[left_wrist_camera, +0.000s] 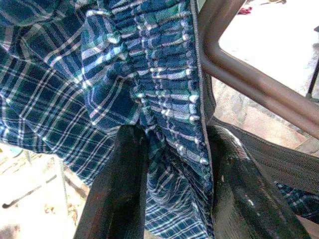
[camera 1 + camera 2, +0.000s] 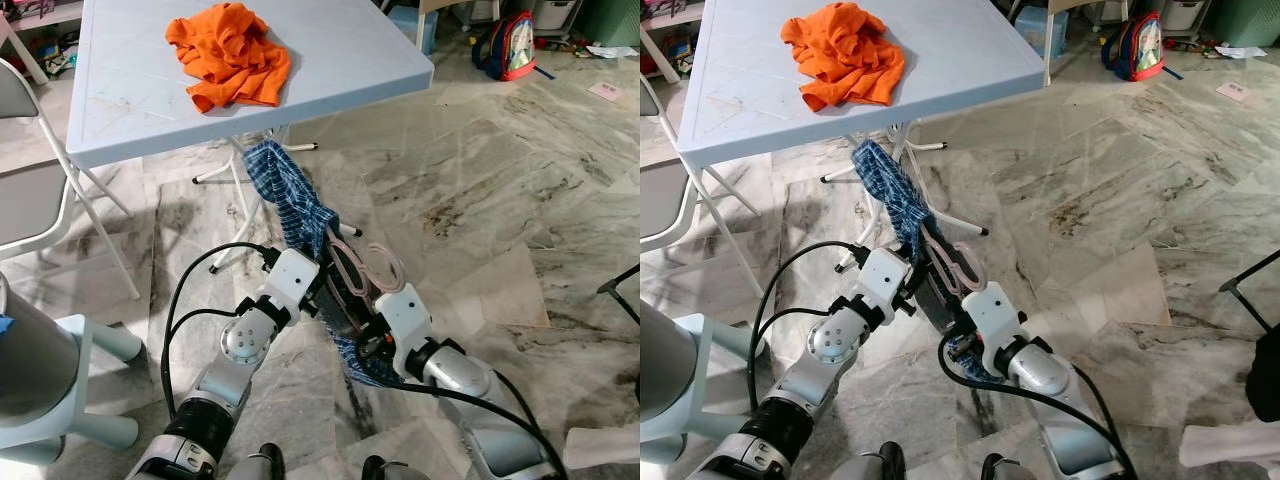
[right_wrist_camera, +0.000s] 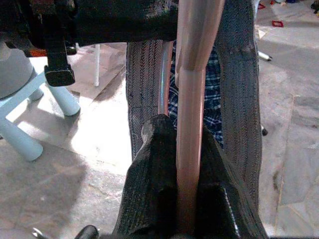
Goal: Hang hanger
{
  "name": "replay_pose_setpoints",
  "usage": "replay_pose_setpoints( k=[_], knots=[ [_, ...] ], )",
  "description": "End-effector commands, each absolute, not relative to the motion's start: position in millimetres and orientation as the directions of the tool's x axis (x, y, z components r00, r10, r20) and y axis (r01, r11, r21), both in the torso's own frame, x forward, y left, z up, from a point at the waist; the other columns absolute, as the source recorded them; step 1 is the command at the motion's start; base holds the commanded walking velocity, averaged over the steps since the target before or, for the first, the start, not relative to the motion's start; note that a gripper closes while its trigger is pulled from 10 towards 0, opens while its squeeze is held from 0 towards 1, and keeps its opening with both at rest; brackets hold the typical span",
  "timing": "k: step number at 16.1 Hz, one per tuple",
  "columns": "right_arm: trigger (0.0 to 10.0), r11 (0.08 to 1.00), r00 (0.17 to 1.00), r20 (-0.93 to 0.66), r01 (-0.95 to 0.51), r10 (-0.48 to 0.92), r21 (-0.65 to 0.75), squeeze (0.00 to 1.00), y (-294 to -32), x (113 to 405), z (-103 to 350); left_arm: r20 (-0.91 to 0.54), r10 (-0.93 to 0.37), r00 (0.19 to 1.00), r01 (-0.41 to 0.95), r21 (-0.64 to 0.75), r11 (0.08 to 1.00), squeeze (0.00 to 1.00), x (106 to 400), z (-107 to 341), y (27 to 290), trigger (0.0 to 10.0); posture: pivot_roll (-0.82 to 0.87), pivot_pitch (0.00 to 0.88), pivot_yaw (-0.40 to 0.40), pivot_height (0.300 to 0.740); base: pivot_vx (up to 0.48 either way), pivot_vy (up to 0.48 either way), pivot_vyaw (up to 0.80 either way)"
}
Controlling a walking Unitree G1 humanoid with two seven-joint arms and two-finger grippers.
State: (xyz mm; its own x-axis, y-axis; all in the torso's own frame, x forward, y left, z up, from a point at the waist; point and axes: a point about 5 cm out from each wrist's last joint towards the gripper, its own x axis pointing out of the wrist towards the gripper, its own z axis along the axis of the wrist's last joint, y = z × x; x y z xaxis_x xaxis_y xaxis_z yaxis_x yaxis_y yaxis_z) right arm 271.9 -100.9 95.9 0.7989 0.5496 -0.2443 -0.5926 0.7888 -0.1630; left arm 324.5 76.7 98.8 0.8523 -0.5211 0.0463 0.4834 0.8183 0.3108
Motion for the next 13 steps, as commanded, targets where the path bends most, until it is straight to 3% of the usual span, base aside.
replay_pose_setpoints(
  k=[1,2,3,6,10,13],
  knots=[
    [10.0,0.805,0.827,-0.210,-0.558,0.521,-0.202,0.00,-104.1,276.8,104.2,-0.037,-0.505,0.862,0.489,0.325,0.810,0.65,320.8,82.5,84.7,10.0,-0.02,0.222,0.058,0.740,0.000,0.000,0.00],
    [10.0,0.806,0.829,-0.206,-0.556,0.520,-0.201,0.00,-103.9,276.9,104.7,-0.040,-0.499,0.866,0.486,0.309,0.818,0.65,320.7,81.6,85.1,10.0,-0.02,0.223,0.058,0.740,0.000,0.000,0.00],
    [10.0,0.812,0.835,-0.191,-0.547,0.516,-0.201,0.00,-103.6,278.1,107.5,-0.059,-0.505,0.861,0.501,0.268,0.823,1.00,319.8,78.3,85.2,10.0,-0.02,0.224,0.056,0.740,0.000,0.000,0.00],
    [10.0,0.849,0.867,-0.143,-0.497,0.477,-0.180,0.00,-108.8,285.3,118.9,-0.150,-0.547,0.824,0.567,0.239,0.788,1.00,310.7,61.8,83.7,10.0,-0.02,0.227,0.055,0.740,0.000,0.000,0.00],
    [10.0,0.866,0.885,-0.128,-0.465,0.448,-0.184,0.00,-112.0,288.1,121.8,-0.106,-0.595,0.796,0.603,0.211,0.769,1.00,306.0,65.6,78.1,10.0,-0.02,0.230,0.051,0.740,0.000,0.000,0.00],
    [10.0,0.894,0.906,-0.102,-0.422,0.411,-0.149,0.00,-112.9,294.3,127.9,-0.107,-0.691,0.715,0.693,0.236,0.681,1.00,299.6,68.1,68.5,10.0,-0.02,0.229,0.050,0.740,0.000,0.000,0.00]
  ],
)
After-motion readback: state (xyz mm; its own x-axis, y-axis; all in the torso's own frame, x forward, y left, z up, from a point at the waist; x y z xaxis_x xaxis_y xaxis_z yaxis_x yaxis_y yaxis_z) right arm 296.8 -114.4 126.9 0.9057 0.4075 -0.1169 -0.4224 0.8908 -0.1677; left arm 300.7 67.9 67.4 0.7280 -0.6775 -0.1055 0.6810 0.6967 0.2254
